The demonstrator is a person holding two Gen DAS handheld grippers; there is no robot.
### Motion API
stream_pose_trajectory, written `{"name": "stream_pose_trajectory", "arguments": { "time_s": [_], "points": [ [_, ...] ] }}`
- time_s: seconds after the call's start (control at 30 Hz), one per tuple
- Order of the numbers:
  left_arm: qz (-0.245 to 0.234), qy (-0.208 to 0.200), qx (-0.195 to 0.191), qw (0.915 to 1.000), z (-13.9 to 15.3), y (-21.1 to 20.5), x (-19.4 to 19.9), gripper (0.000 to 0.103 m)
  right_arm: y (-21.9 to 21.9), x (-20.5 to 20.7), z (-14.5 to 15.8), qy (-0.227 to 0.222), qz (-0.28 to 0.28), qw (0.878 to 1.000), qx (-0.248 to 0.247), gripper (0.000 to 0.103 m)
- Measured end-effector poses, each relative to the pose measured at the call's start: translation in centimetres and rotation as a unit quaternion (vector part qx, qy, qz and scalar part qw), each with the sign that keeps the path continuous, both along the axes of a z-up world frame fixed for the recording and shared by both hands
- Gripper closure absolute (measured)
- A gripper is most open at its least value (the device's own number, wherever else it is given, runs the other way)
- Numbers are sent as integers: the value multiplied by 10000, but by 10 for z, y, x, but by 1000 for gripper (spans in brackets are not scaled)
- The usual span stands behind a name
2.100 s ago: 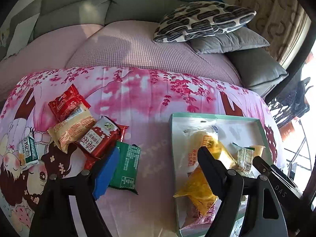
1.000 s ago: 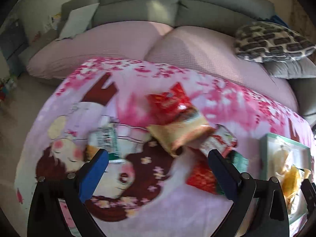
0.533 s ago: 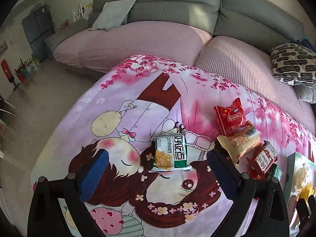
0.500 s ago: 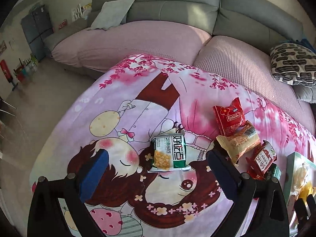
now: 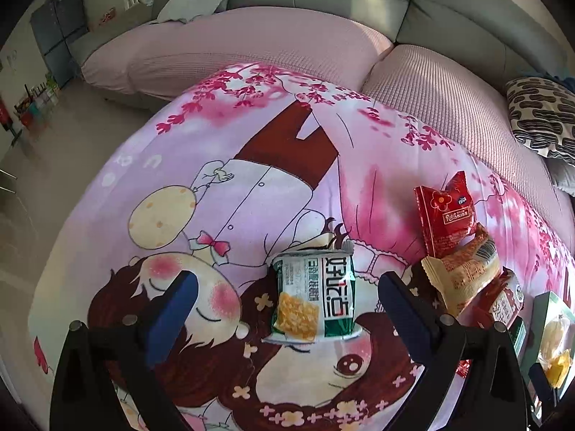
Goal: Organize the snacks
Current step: 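Grasp the green-white corn snack pack with the left gripper while the right grasps the green biscuit pack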
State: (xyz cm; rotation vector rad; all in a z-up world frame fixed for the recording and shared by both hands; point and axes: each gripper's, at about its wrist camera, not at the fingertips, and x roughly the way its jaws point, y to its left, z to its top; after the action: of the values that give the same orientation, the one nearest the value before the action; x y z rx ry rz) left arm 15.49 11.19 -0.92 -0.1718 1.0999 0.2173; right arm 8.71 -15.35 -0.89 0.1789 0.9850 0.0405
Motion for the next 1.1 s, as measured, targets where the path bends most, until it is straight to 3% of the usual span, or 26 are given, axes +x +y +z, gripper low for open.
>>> {"name": "stream_pose_trajectory", "arguments": {
  "time_s": [0.23,0.3,0.43,0.5,0.73,1.1],
  "points": [
    [-18,279,-101,9996,-23,0,10,5,8,10,-15,170,19,9998,-39,47],
    [-6,355,-145,9993,-28,1,11,20,7,12,-18,213,10,9998,24,50],
    [-90,452,-237,9987,-35,-3,11,35,9,12,-19,229,17,9997,16,55],
    [-134,488,-240,9984,-38,-7,12,49,8,11,-19,226,28,9997,40,56],
    [-91,429,-296,9986,-34,-7,9,52,4,6,-14,153,-17,9998,145,60],
    [-251,-21,-308,9992,3,-15,-7,52,-8,-10,9,-103,-116,9996,223,61]
  ]
}}
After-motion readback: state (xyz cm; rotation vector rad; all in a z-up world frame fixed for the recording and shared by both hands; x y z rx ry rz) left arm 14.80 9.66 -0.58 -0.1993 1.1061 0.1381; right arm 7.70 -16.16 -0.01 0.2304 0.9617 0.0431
